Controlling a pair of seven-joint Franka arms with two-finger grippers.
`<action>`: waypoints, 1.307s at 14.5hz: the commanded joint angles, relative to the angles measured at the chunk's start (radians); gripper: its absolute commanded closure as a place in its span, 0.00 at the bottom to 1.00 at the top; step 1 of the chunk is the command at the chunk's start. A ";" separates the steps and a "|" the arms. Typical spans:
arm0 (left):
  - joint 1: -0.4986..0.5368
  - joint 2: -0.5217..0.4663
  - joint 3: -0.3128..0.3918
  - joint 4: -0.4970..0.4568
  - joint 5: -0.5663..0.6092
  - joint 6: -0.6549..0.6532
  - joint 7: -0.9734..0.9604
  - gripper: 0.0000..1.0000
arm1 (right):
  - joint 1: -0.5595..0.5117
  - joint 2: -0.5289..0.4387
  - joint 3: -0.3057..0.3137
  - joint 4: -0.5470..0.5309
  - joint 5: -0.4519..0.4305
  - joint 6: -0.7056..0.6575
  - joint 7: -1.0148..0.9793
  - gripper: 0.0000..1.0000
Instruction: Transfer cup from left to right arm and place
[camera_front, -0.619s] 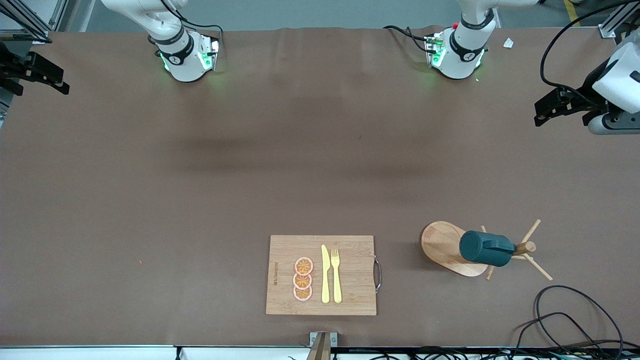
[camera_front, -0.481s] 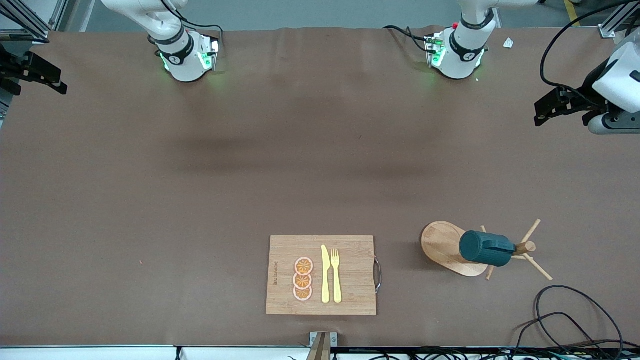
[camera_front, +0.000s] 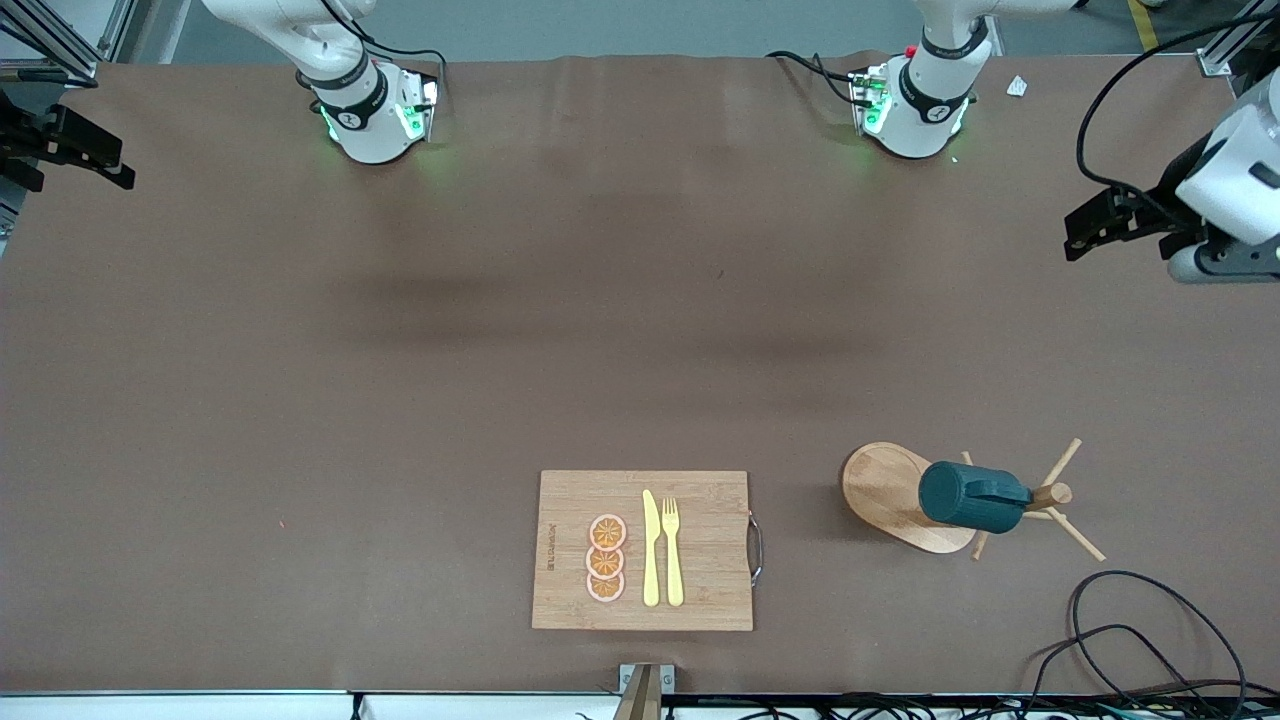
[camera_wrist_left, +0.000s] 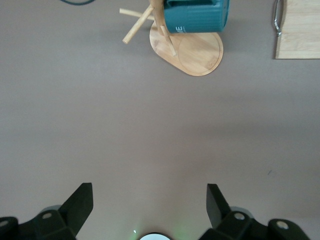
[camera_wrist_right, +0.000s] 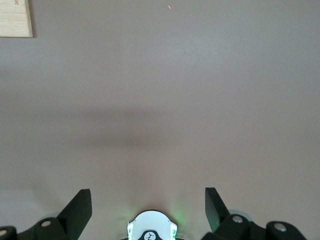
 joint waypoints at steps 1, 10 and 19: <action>0.005 0.041 0.001 0.042 0.006 0.006 0.015 0.00 | -0.013 0.009 -0.002 0.008 0.018 -0.005 -0.020 0.00; 0.009 0.175 0.008 0.122 -0.008 0.059 -0.142 0.00 | 0.003 0.025 0.003 0.010 0.020 0.003 -0.017 0.00; 0.005 0.255 0.007 0.116 -0.186 0.333 -0.719 0.00 | 0.051 0.045 0.006 0.008 0.018 0.003 -0.017 0.00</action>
